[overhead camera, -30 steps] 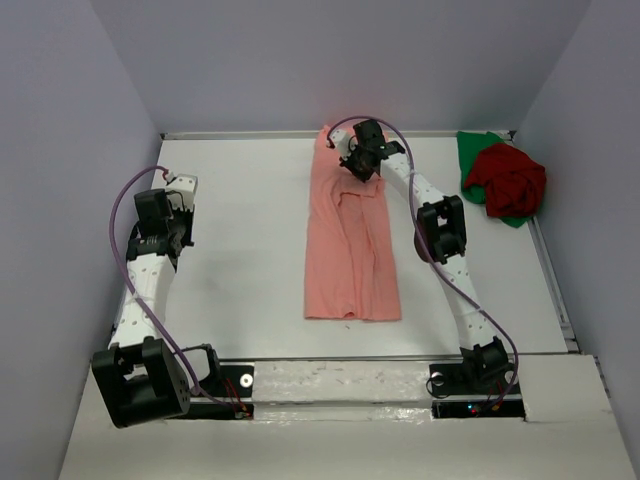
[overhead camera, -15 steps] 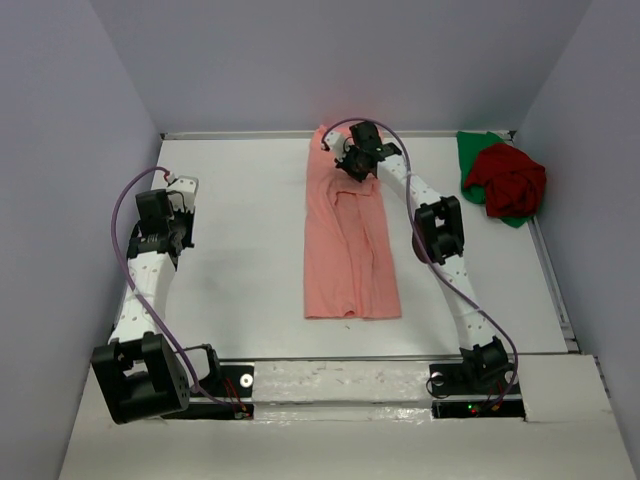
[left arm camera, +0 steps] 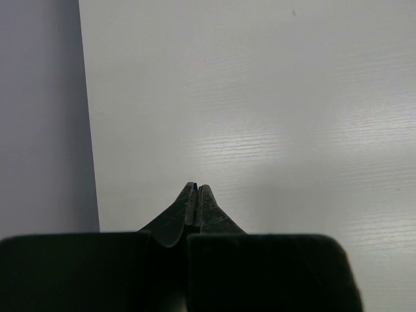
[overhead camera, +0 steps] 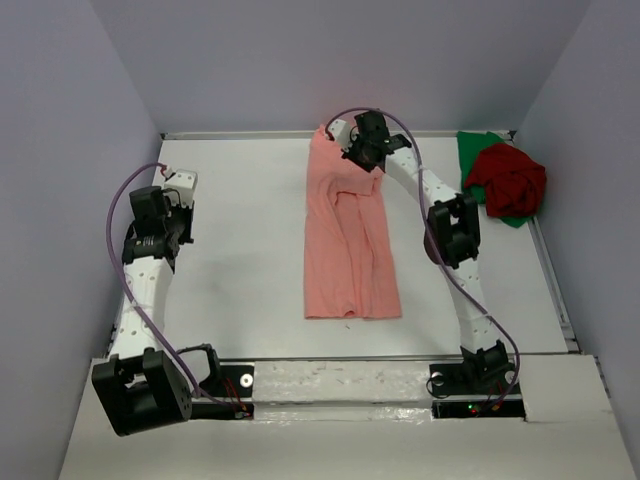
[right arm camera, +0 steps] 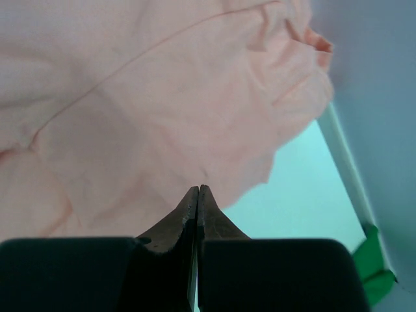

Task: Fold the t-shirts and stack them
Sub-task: Rotate the tshirt 90 degrees, then grab the bottom of the folded rectangular tshirt with both arms

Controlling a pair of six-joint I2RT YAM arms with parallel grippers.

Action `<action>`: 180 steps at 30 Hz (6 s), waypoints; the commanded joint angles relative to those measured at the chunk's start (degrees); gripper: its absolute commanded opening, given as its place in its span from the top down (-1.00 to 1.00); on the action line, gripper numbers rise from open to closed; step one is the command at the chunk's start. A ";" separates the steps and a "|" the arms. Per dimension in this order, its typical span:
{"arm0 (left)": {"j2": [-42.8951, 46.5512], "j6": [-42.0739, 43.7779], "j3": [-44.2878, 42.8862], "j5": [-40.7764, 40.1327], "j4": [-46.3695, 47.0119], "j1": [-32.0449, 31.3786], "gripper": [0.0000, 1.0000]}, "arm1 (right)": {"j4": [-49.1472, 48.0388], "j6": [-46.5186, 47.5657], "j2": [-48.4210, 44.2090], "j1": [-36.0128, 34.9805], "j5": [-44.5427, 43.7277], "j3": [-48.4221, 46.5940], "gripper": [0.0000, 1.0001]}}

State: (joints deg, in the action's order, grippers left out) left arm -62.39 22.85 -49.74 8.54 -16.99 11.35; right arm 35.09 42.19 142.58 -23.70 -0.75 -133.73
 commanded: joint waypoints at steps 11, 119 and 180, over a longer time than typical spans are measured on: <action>-12.39 3.25 -15.54 12.81 -6.03 -20.91 1.00 | 5.32 -10.19 -33.31 -0.47 -2.51 26.40 1.00; -37.80 -9.14 -21.27 29.62 5.04 -32.71 1.00 | 18.78 -26.20 -28.68 4.72 29.14 39.61 1.00; -71.81 -14.06 -57.48 5.71 1.79 -39.39 1.00 | 21.69 -23.92 2.34 5.33 13.15 -0.03 1.00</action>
State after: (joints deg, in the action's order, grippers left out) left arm -132.44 8.91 -103.07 15.57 -10.94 -28.38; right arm 57.95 17.19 142.32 -19.18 16.78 -128.81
